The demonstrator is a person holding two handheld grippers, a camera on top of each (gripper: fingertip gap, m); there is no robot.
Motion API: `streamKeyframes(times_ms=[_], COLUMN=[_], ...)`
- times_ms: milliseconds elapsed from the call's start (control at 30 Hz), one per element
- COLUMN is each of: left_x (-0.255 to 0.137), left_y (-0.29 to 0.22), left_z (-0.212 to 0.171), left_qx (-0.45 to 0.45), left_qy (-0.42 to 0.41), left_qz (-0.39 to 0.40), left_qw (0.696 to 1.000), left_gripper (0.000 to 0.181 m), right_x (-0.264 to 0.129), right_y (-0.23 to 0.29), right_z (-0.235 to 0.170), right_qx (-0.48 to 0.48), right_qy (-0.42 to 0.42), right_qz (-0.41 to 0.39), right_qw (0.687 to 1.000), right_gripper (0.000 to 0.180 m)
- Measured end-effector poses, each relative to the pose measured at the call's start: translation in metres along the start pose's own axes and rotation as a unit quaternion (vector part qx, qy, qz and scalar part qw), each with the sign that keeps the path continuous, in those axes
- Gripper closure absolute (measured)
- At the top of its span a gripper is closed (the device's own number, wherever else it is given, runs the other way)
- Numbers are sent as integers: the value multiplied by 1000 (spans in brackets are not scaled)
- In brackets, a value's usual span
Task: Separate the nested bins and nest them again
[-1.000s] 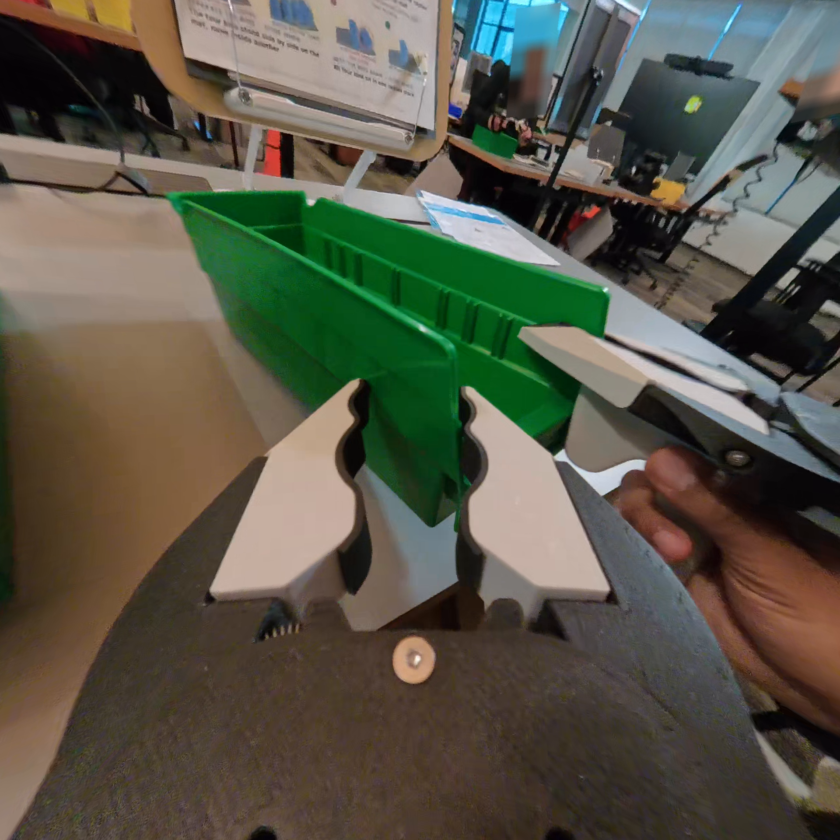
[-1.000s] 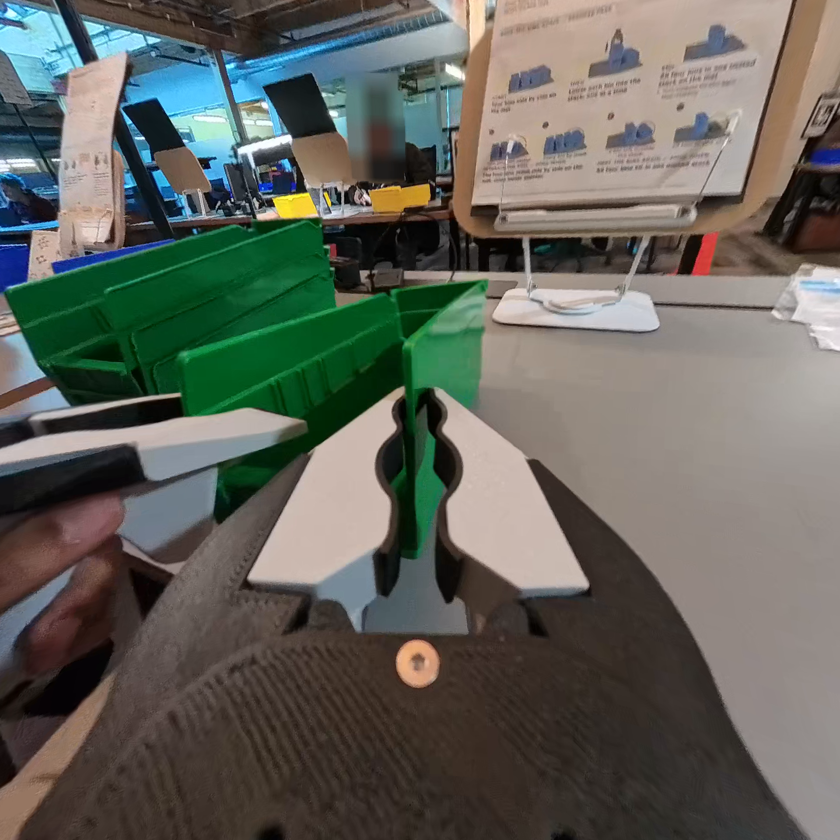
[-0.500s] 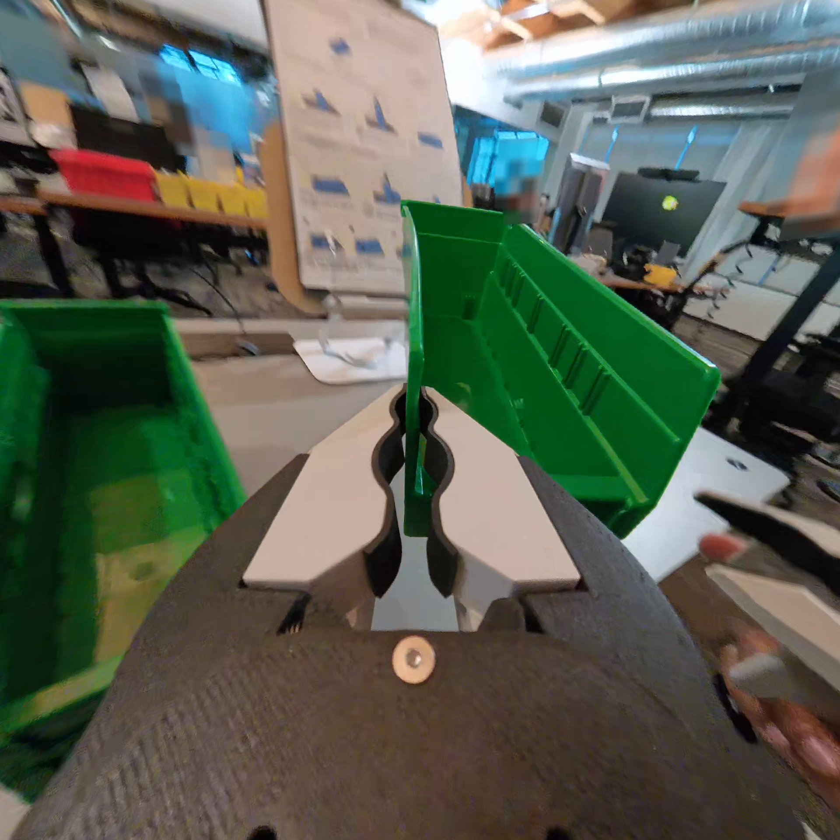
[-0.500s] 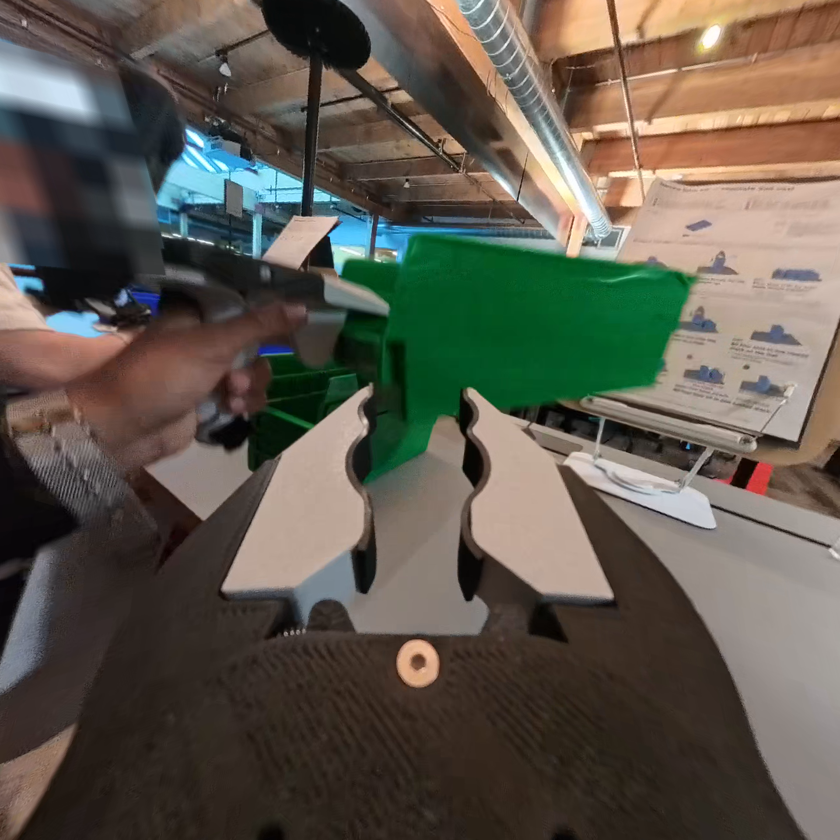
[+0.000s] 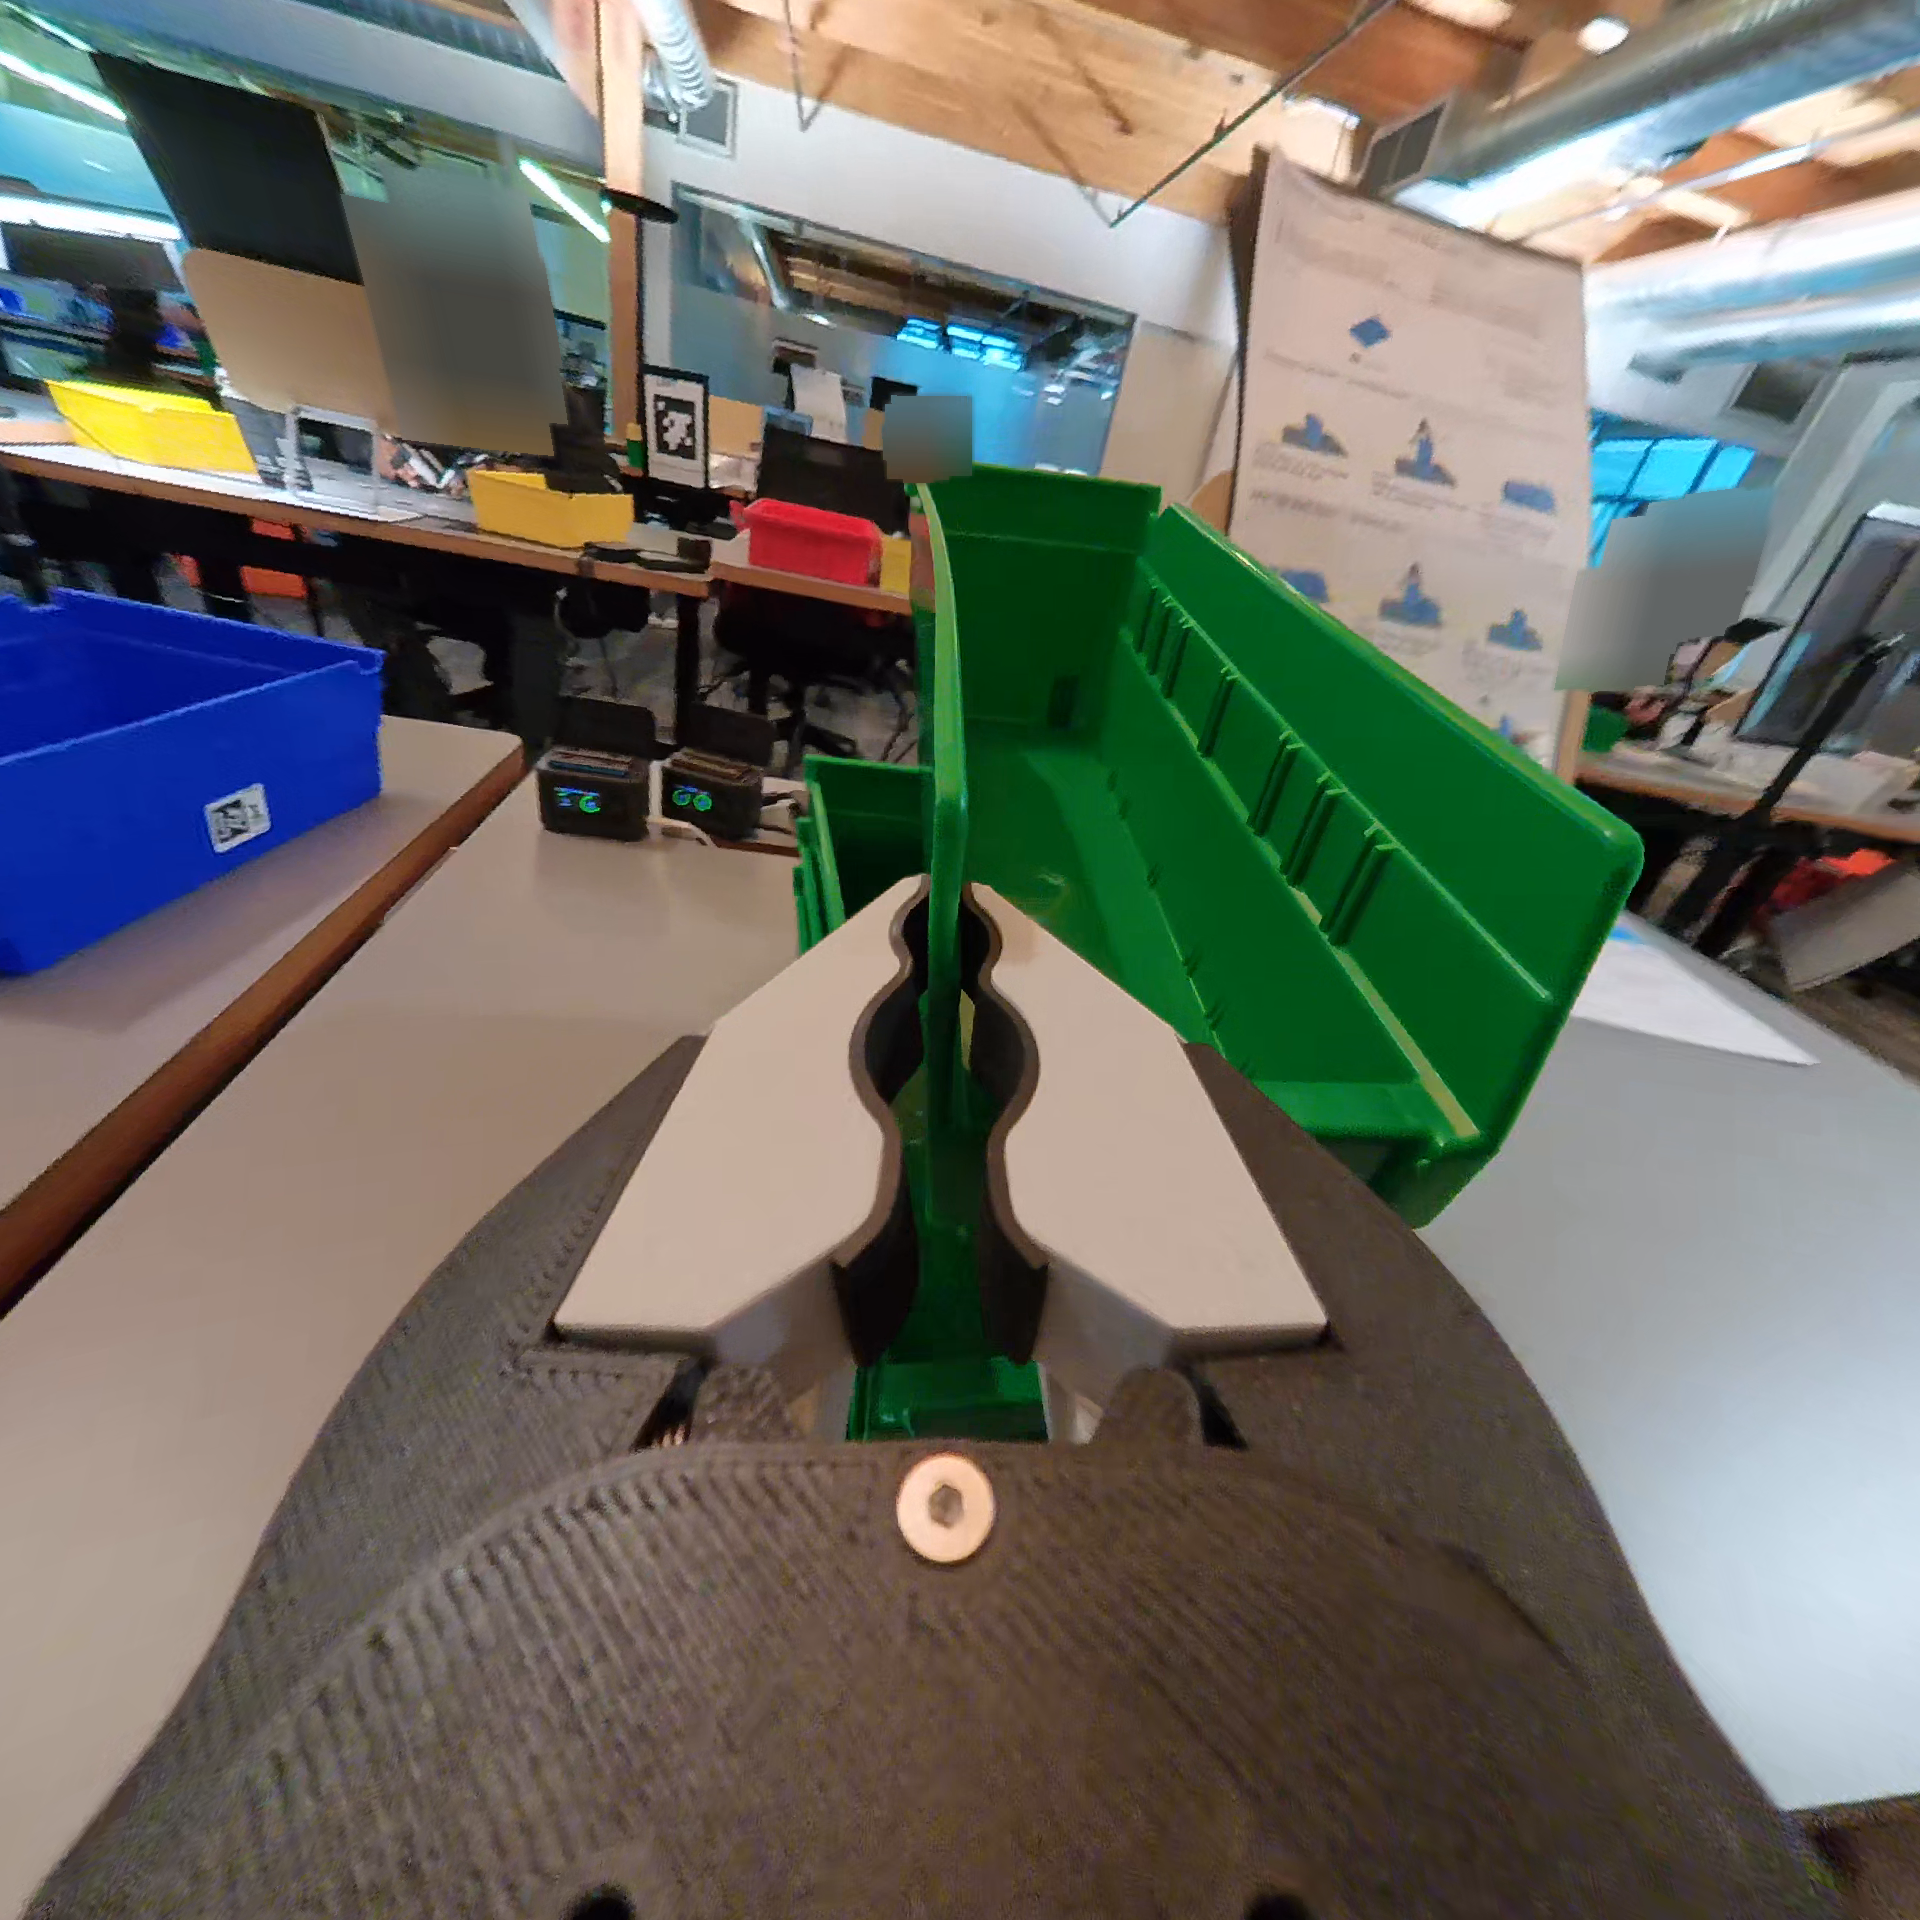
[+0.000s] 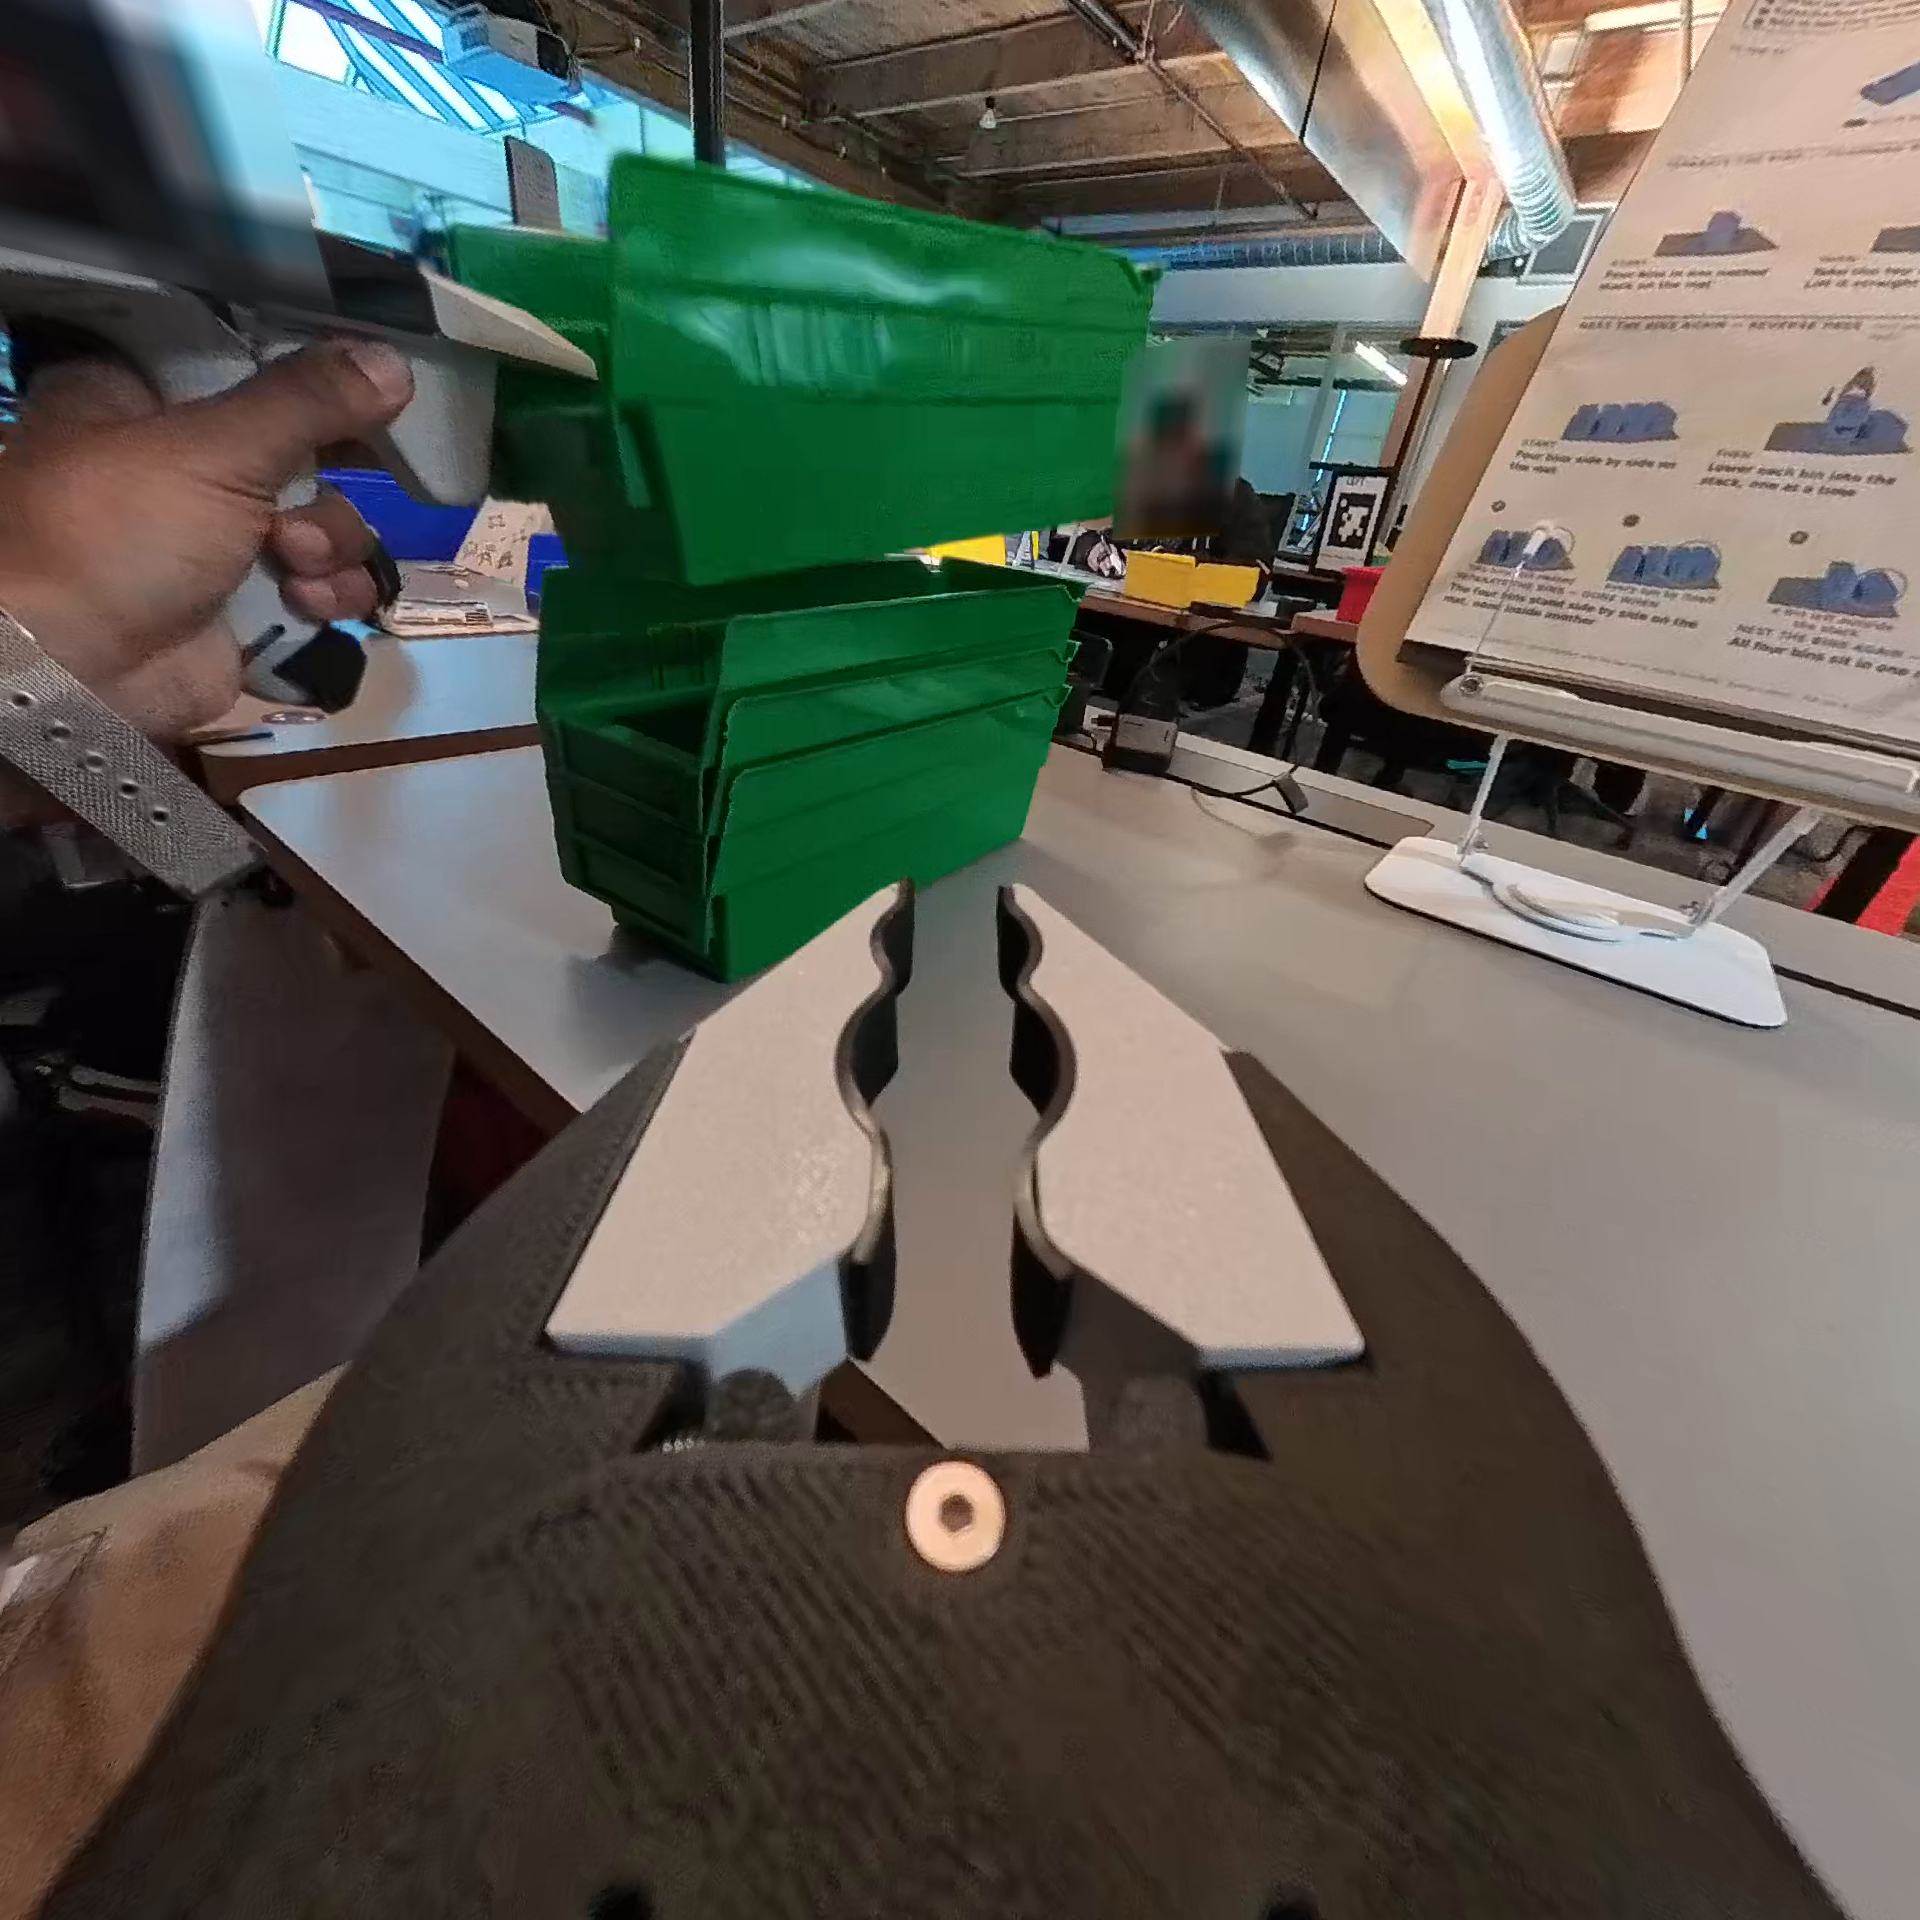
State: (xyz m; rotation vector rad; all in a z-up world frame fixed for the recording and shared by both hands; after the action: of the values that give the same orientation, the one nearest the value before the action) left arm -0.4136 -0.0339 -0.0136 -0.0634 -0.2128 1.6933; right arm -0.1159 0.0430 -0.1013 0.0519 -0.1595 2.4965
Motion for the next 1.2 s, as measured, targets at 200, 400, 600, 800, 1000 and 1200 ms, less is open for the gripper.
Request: streamKeyframes(times_ms=[200,400,600,800,1000,1200], left_x=[7,13,14,12,13,19], left_y=[-1,2,3,9,10,18], left_z=[-18,-34,-41,-44,-45,-46], left_qx=[63,53,74,67,67,104], left_qy=[14,37,30,24,29,62], left_qz=[62,62,75,74,70,101], left_qw=[996,996,994,995,995,988], left_gripper=[181,181,180,167,178,175], right_x=[1,1,3,3,3,4], right_y=[2,2,1,2,4,5], right_z=[-4,-7,-9,-10,-12,-13], right_qx=[-13,-11,-11,-11,-16,-16], right_qy=[2,7,13,17,20,23], right_qz=[15,21,21,29,35,37], right_qw=[1000,1000,1000,999,999,999], right_gripper=[166,167,167,166,166,165])
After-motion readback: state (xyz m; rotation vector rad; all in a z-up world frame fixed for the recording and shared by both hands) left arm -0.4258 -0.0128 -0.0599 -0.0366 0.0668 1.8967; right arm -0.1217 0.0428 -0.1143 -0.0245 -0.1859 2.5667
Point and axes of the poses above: each gripper's, where its closed fingertips meet, x out along the fingers, z out of its top, y = z × x across the jaws, the point moved 7 cm from there along -x, back along the fingers, and after that the axes turned 13 degrees about -z, right-handed, at the moved point
